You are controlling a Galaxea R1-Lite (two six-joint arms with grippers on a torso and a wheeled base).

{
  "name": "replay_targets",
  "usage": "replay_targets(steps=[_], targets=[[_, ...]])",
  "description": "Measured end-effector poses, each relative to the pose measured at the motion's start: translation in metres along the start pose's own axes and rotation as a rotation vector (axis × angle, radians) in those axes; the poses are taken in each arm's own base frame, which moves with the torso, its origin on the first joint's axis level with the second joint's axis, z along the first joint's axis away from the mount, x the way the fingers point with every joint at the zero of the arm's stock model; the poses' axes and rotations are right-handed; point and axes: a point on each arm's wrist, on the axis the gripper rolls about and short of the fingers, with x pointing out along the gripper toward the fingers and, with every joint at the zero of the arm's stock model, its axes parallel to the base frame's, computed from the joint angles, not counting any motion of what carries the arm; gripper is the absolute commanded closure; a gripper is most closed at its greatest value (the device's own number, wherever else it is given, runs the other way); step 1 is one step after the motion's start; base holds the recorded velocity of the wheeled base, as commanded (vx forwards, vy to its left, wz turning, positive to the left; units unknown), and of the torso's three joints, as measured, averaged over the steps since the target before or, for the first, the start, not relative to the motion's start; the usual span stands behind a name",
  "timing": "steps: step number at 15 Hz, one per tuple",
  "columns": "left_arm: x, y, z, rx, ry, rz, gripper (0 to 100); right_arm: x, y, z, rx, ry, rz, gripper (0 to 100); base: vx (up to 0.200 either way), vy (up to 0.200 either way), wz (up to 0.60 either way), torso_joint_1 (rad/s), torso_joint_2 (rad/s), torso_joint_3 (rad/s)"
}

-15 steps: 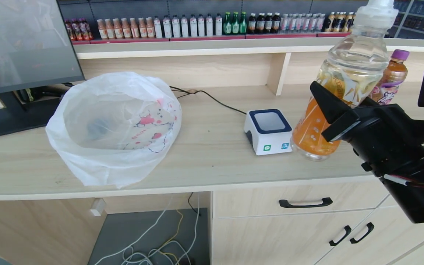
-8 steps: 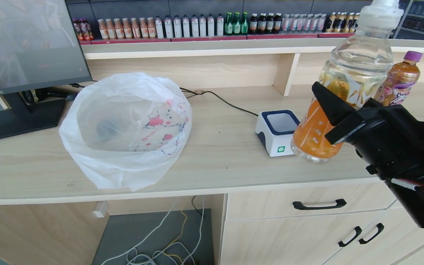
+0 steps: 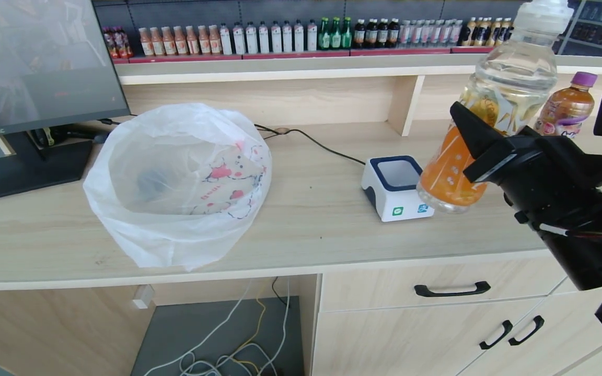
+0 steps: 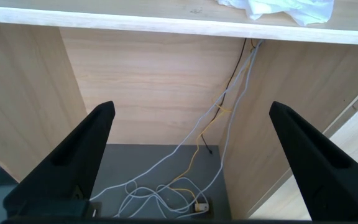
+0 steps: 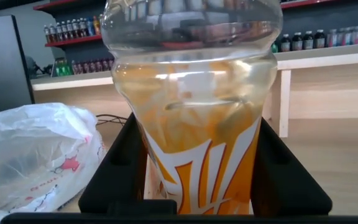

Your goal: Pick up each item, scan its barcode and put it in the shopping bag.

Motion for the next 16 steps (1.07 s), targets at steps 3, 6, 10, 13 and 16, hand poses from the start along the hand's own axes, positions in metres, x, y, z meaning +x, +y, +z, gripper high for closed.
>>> replay_targets(steps=[3,6,10,13,16], targets=[[0.000,0.000,0.000,0.000,0.000,0.000,0,0.016,0.006,-0.010,0.015,-0.005,0.003,100,0.000,0.000,0.00,0.000,0.00,0.000],[0.000,0.000,0.000,-0.001,0.000,0.000,0,0.029,0.008,-0.017,0.097,-0.007,-0.090,100,0.000,0.000,0.00,0.000,0.00,0.000],[0.000,0.000,0.000,0.000,0.000,-0.001,0,0.045,0.015,-0.019,0.256,-0.021,-0.155,100,0.000,0.000,0.00,0.000,0.00,0.000],[0.000,0.000,0.000,0.000,0.000,0.000,0,0.054,0.020,-0.014,0.429,-0.062,-0.150,100,0.000,0.000,0.00,0.000,0.00,0.000],[0.000,0.000,0.000,0.000,-0.001,0.000,0,0.060,0.019,-0.014,0.545,-0.087,-0.153,100,0.000,0.000,0.00,0.000,0.00,0.000]])
